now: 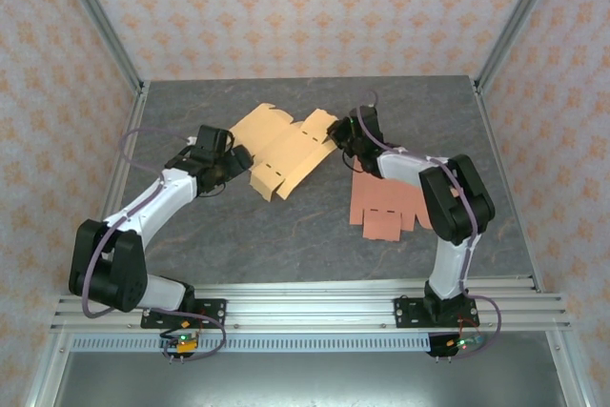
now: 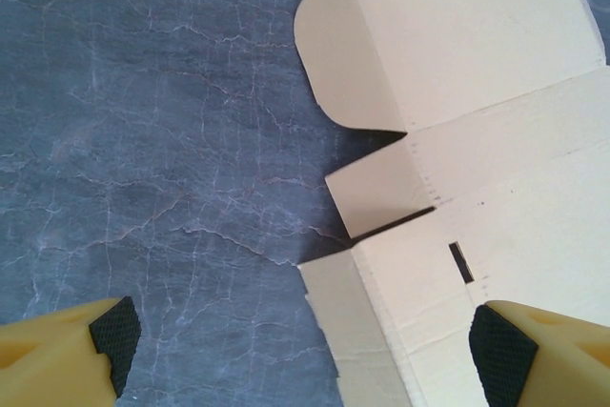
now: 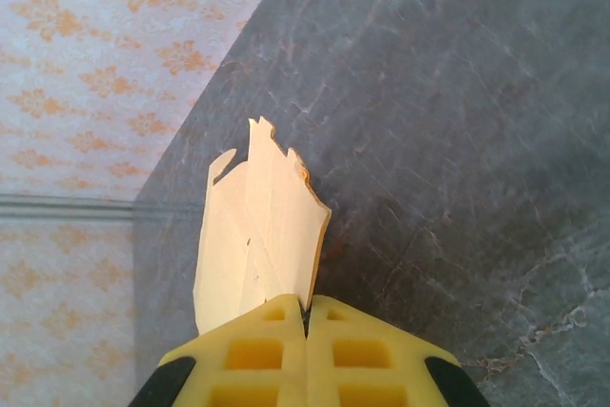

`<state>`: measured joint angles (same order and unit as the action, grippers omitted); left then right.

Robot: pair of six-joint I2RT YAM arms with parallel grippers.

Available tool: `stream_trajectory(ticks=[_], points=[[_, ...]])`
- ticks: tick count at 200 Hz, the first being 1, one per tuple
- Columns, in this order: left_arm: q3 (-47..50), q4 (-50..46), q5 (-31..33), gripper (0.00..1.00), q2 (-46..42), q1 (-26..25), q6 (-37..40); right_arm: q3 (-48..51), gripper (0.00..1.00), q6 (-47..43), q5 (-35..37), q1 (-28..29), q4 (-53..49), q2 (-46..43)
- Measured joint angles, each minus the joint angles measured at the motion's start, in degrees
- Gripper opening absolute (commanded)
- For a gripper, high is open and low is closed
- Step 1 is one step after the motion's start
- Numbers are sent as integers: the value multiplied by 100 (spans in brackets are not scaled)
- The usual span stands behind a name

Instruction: Fold the paper box

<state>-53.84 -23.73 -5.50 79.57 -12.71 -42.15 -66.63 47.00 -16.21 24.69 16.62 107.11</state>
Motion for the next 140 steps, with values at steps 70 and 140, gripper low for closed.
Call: stream_trajectory(ticks=[70,140], points=[[348,671,-466,93,-509,592,-455,-2221,1,-3729,743,310,-2162,-977],[892,682,-752,94,-916,1377,-791,-1947,36,-4448,214,2787,-2870,-142]])
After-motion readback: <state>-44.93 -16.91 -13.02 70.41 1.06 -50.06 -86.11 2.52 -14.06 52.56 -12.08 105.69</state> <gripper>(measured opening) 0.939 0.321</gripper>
